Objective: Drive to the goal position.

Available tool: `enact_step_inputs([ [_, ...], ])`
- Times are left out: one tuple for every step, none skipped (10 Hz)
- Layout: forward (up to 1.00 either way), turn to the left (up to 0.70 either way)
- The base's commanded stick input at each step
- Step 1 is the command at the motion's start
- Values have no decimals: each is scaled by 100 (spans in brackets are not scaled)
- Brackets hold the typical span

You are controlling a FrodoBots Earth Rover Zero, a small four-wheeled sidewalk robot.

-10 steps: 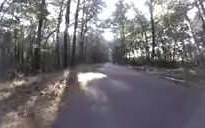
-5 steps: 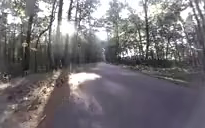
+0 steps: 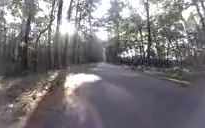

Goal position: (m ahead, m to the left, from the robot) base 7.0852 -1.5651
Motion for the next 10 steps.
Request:
enact_step_inputs([
  [70, -1],
  [70, -1],
  [70, -1],
  [70, -1],
  [70, -1],
  [70, -1],
  [70, -1],
  [70, -1],
  [70, -1],
  [70, -1],
])
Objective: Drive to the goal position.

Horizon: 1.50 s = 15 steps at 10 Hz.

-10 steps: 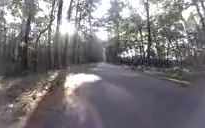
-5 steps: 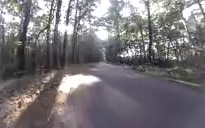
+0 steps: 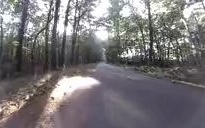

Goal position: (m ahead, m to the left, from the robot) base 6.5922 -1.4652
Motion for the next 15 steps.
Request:
enact_step_inputs([
  [70, -1],
  [70, -1],
  [70, -1],
  [70, -1],
  [70, -1],
  [70, -1],
  [70, -1],
  [70, -1],
  [70, -1],
  [70, -1],
  [70, -1],
  [70, -1],
  [70, -1],
  [70, -1],
  [70, -1],
])
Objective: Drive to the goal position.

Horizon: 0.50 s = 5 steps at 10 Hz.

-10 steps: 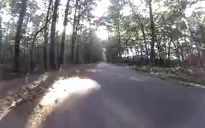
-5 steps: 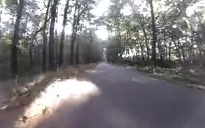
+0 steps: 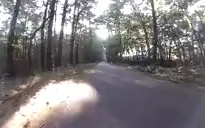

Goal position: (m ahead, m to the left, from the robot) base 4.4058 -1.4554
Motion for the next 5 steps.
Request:
enact_step_inputs([
  [70, -1],
  [70, -1],
  [70, -1],
  [70, -1],
  [70, -1],
])
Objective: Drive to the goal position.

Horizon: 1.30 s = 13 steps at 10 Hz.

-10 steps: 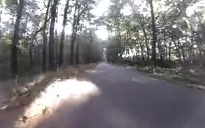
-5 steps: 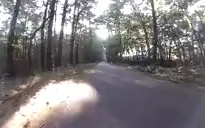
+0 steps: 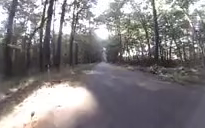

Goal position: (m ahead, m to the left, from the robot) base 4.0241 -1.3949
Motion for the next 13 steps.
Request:
enact_step_inputs([
  [70, -1],
  [70, -1],
  [70, -1],
  [70, -1],
  [70, -1],
  [70, -1],
  [70, -1],
  [70, -1],
  [70, -1],
  [70, -1],
  [70, -1],
  [70, -1],
  [70, -1],
])
